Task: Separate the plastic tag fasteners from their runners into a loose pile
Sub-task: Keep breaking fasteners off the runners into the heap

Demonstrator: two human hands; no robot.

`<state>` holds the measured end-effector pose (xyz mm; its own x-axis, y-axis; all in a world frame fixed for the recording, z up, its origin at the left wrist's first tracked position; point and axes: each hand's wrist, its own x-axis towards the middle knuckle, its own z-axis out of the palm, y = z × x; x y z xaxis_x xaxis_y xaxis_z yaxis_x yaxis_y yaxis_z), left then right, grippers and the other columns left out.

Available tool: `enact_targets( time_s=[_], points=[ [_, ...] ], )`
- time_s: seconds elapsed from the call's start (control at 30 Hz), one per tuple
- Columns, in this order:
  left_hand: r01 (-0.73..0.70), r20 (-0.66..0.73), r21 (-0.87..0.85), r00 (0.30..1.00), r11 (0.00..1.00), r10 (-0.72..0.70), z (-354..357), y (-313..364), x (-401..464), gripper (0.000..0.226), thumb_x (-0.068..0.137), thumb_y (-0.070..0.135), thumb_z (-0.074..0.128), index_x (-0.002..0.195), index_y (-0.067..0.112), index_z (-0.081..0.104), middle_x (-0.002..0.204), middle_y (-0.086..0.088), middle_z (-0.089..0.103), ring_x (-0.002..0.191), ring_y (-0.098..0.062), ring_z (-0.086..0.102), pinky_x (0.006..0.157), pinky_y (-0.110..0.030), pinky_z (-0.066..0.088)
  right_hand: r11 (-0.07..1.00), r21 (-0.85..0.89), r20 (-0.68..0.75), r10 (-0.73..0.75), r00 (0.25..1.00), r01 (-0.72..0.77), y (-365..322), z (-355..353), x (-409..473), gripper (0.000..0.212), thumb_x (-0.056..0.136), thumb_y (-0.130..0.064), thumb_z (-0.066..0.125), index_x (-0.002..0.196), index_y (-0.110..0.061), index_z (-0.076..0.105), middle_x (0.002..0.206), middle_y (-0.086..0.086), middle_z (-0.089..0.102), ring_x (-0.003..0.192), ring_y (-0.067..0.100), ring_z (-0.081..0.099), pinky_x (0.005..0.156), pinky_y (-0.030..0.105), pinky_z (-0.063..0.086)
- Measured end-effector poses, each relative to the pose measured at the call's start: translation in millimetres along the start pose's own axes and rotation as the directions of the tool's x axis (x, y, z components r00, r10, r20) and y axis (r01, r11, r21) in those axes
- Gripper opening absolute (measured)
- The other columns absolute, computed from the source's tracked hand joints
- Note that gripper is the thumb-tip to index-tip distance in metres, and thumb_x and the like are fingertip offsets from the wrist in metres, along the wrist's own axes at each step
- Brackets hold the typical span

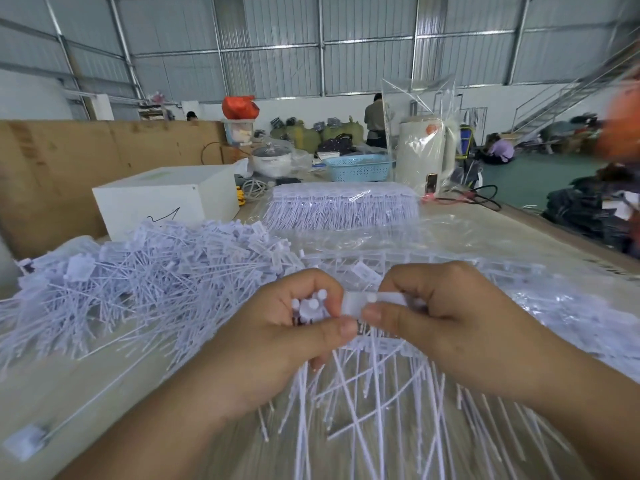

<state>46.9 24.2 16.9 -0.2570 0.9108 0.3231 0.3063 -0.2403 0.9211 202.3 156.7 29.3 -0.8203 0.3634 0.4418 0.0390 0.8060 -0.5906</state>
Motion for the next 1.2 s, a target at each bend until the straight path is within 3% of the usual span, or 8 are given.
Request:
enact_targets(
  time_s=[0.2,0.33,0.5,0.6,0.7,0.8,0.97,1.2],
  points=[
    [-0.101,-0.202,-0.157,0.977,0.982,0.068,17,1,2,0.024,0.066,0.032,0.075,0.061,0.030,0.052,0.051,0.006,0.046,0.046,-0.009,0.046,0.048,-0.015,0.040,0.998,-0.038,-0.303,-0.056,0.951,0.047,-12,24,0,0.044,0.090,-0.052,0.053,0.061,-0.020,0.041,0.048,-0.006,0.040,0.041,0.013,0.035,0.040,0.022,0.023],
    [-0.080,-0.311,-0.149,0.950,0.986,0.031,15,-1,1,0.022,0.068,0.031,0.075,0.061,0.031,0.055,0.049,0.006,0.047,0.045,-0.011,0.045,0.046,-0.014,0.037,0.992,0.124,-0.443,0.021,0.896,0.037,-12,15,2,0.043,0.088,-0.051,0.053,0.060,-0.020,0.042,0.046,-0.010,0.039,0.040,0.006,0.034,0.039,0.013,0.026],
    [-0.056,-0.180,-0.173,0.983,0.983,0.024,2,-1,1,0.012,0.070,0.018,0.074,0.071,0.027,0.066,0.060,0.006,0.056,0.048,-0.009,0.050,0.048,-0.016,0.043,0.969,0.242,-0.120,-0.028,0.992,0.056,-4,1,-1,0.023,0.083,-0.056,0.060,0.087,-0.033,0.059,0.053,-0.005,0.047,0.042,0.003,0.035,0.042,0.017,0.029],
    [-0.053,0.006,-0.136,0.999,0.989,0.054,4,0,-2,0.018,0.070,0.026,0.076,0.086,0.030,0.072,0.073,0.007,0.065,0.054,-0.009,0.051,0.049,-0.015,0.043,0.976,0.204,0.098,-0.102,0.990,0.080,-1,5,-2,0.036,0.084,-0.057,0.057,0.115,-0.043,0.049,0.066,-0.003,0.064,0.052,0.014,0.053,0.051,0.031,0.044],
    [-0.018,0.170,-0.109,0.985,0.994,0.036,1,2,-4,0.029,0.073,0.024,0.069,0.100,0.035,0.073,0.083,0.009,0.069,0.058,-0.009,0.051,0.053,-0.017,0.045,0.975,0.211,0.151,-0.099,0.984,0.066,0,4,-2,0.044,0.083,-0.059,0.059,0.123,-0.048,0.042,0.087,0.001,0.073,0.077,0.027,0.069,0.073,0.054,0.053],
    [0.031,0.283,-0.037,0.959,0.999,-0.020,-2,4,-5,0.031,0.073,0.021,0.068,0.100,0.035,0.072,0.080,0.008,0.064,0.061,-0.004,0.052,0.054,-0.018,0.045,0.983,0.173,0.202,-0.091,0.975,0.055,2,3,-2,0.043,0.082,-0.059,0.059,0.121,-0.050,0.045,0.090,-0.001,0.072,0.079,0.024,0.070,0.076,0.053,0.053],
    [0.020,0.233,0.035,0.972,0.999,-0.028,-1,4,-5,0.014,0.072,0.022,0.073,0.084,0.030,0.069,0.069,0.017,0.061,0.056,0.000,0.052,0.051,-0.015,0.044,0.997,0.001,0.262,-0.073,0.962,0.075,4,3,0,0.045,0.087,-0.061,0.051,0.080,-0.017,0.061,0.057,-0.006,0.052,0.050,0.009,0.047,0.051,0.027,0.038],
    [-0.053,-0.128,0.056,0.990,0.997,0.060,-5,6,-1,0.008,0.067,0.024,0.075,0.065,0.026,0.068,0.058,0.005,0.059,0.053,-0.012,0.054,0.045,-0.017,0.043,1.000,-0.004,0.137,-0.006,0.991,0.006,6,-3,3,0.033,0.085,-0.053,0.050,0.067,-0.025,0.048,0.049,-0.010,0.039,0.043,0.005,0.034,0.045,0.020,0.028]
  ],
)
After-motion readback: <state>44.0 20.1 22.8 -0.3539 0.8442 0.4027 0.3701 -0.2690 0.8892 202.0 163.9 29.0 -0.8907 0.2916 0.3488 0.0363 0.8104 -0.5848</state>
